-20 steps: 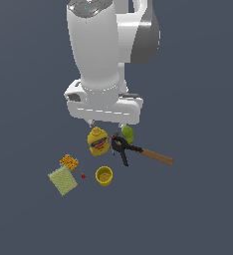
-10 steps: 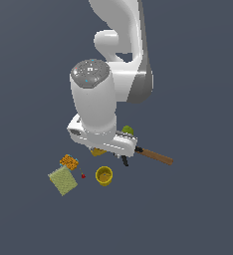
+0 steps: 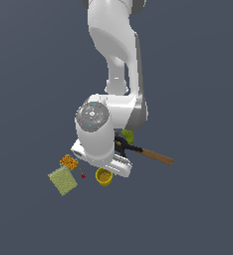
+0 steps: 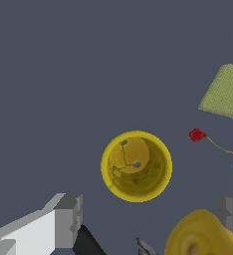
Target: Pick up a designated object from a clutter of objects.
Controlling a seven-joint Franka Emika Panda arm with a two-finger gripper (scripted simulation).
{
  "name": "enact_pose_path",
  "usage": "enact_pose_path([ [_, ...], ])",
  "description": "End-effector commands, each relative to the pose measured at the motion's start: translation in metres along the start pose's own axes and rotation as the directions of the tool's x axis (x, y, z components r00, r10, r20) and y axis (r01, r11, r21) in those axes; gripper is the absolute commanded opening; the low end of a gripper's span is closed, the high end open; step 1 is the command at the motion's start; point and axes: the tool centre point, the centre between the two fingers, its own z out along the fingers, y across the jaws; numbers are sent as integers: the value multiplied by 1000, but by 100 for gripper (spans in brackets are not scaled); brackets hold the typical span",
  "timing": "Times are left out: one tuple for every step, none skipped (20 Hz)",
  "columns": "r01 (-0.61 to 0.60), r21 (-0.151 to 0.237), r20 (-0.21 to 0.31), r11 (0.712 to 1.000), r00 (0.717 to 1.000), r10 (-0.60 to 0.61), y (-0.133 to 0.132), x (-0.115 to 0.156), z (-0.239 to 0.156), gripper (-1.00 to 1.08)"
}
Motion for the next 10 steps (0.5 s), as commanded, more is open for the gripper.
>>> enact_pose_path([
  [-16, -2, 0, 1000, 1000, 16, 0, 4, 13, 100],
  [-20, -3, 0, 1000, 1000, 20, 0, 5, 17, 100],
  [-24, -4, 0, 1000, 1000, 24, 0, 6, 20, 100],
  [-28, -4, 0, 1000, 1000, 28, 0, 7, 23, 100],
  [-30, -5, 0, 1000, 1000, 30, 0, 7, 26, 100],
  [-32, -5, 1, 999, 999, 32, -1, 8, 27, 100],
  [-34, -5, 1, 999, 999, 34, -1, 8, 29, 100],
  [-35, -5, 1, 999, 999, 35, 0, 8, 30, 100],
  [-35, -5, 1, 999, 999, 35, -1, 8, 30, 100],
  [-33, -6, 2, 999, 999, 33, 0, 7, 29, 100],
])
